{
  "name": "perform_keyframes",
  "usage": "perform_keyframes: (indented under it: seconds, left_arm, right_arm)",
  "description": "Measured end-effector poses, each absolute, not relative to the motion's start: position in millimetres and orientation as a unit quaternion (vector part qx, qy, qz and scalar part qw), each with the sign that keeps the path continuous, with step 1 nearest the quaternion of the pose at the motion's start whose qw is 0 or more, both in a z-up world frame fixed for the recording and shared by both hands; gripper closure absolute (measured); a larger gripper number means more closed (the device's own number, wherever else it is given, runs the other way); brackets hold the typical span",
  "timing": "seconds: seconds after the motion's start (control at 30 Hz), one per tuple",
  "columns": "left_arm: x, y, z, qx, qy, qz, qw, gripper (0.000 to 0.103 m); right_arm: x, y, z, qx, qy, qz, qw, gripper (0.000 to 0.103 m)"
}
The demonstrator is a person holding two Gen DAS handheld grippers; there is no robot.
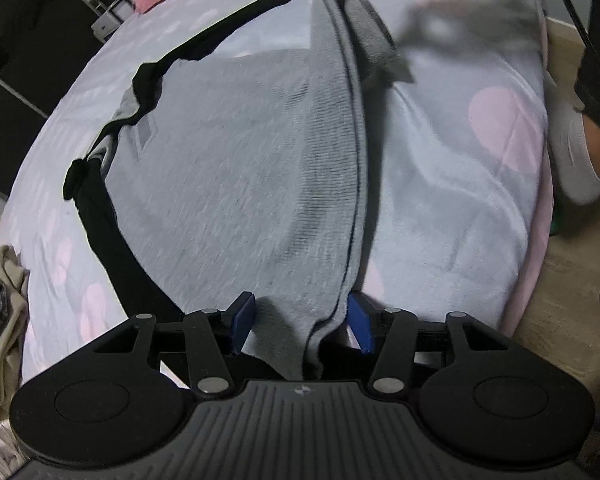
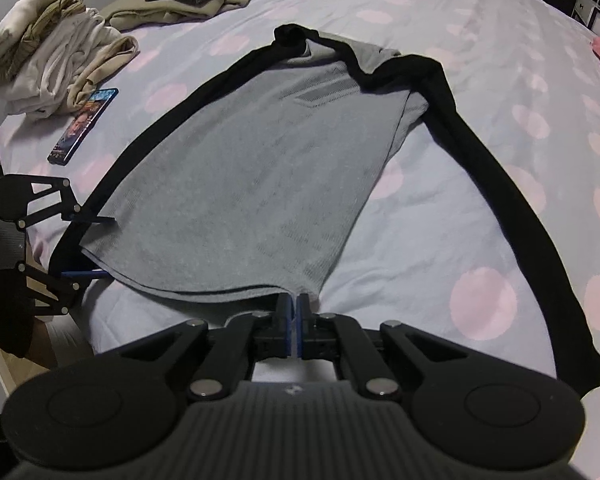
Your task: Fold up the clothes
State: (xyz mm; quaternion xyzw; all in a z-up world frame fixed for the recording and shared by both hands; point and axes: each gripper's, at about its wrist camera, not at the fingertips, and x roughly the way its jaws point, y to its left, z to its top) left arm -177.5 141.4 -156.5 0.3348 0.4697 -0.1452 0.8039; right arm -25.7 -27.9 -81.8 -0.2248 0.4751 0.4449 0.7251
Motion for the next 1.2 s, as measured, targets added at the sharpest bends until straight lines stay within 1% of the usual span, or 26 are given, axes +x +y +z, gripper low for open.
perform_keyframes:
  seconds: [0.03, 0.07, 0.23, 0.33, 0.43, 0.47, 0.5, 0.6, 0.67, 0.87, 0.9, 0.97, 1.07, 1.17, 1.2]
  left_arm:
    - [-175.6, 143.4, -155.0, 0.332, 0.473, -0.136, 0.804, 0.091]
    - [-173.6, 146.2, -152.8, 0.331, 0.477, -0.126, 0.805, 0.095]
    - [-164.4, 163.8, -132.4, 0.29, 0.478, -0.112, 0.822, 0.097]
    - [-155.0, 177.3, -114.2, 0.225, 0.484, -0.105, 0.839, 0.097]
    - [-146.1, 191.4, -89.7, 0.18, 0.466, -0.086, 0.862, 0.097]
    - [-142.9, 196.9, -81.3, 0.165, 0.459, -0.078, 0.869, 0.097]
    - [-140.0, 202.0, -74.1, 0.152, 0.453, -0.07, 0.876, 0.097]
    - [-132.9, 216.0, -57.6, 0.114, 0.44, -0.05, 0.889, 0.097]
    - [-129.9, 224.9, -48.5, 0.088, 0.432, -0.041, 0.897, 0.097]
    - [-126.8, 246.2, -29.1, 0.029, 0.408, -0.021, 0.912, 0.098]
    - [-126.9, 248.8, -25.9, 0.022, 0.404, -0.02, 0.914, 0.098]
    - [-126.2, 253.5, -20.6, 0.01, 0.399, -0.014, 0.917, 0.098]
    - [-125.2, 258.8, -18.2, 0.003, 0.396, -0.005, 0.918, 0.098]
    - [-125.3, 261.7, -20.0, -0.001, 0.4, -0.001, 0.917, 0.098]
    - [-125.6, 262.1, -20.4, 0.0, 0.4, 0.0, 0.916, 0.098]
  right_arm:
    - [-25.8, -27.6, -82.5, -0.227, 0.475, 0.445, 0.724, 0.1]
    - [-25.9, -27.1, -83.5, -0.228, 0.476, 0.446, 0.723, 0.1]
    - [-26.4, -26.8, -92.7, -0.238, 0.484, 0.444, 0.716, 0.1]
    - [-25.0, -28.2, -101.6, -0.231, 0.495, 0.442, 0.712, 0.098]
    - [-25.1, -29.1, -113.4, -0.211, 0.509, 0.446, 0.705, 0.085]
    - [-25.6, -28.8, -117.3, -0.203, 0.515, 0.449, 0.702, 0.063]
    - [-26.9, -28.0, -121.4, -0.19, 0.524, 0.448, 0.699, 0.048]
    - [-32.4, -24.8, -133.4, -0.149, 0.554, 0.448, 0.686, 0.048]
    - [-38.3, -21.7, -137.2, -0.133, 0.56, 0.452, 0.682, 0.048]
    - [-50.2, -10.4, -156.8, -0.125, 0.563, 0.402, 0.711, 0.047]
    - [-52.3, -9.3, -159.3, -0.123, 0.56, 0.399, 0.715, 0.046]
    - [-66.5, -1.7, -158.9, -0.163, 0.531, 0.414, 0.721, 0.043]
    - [-92.2, 8.6, -158.4, -0.236, 0.474, 0.441, 0.725, 0.043]
    - [-113.8, 12.6, -159.5, -0.285, 0.421, 0.455, 0.731, 0.046]
    - [-118.3, 13.6, -159.6, -0.294, 0.411, 0.459, 0.731, 0.05]
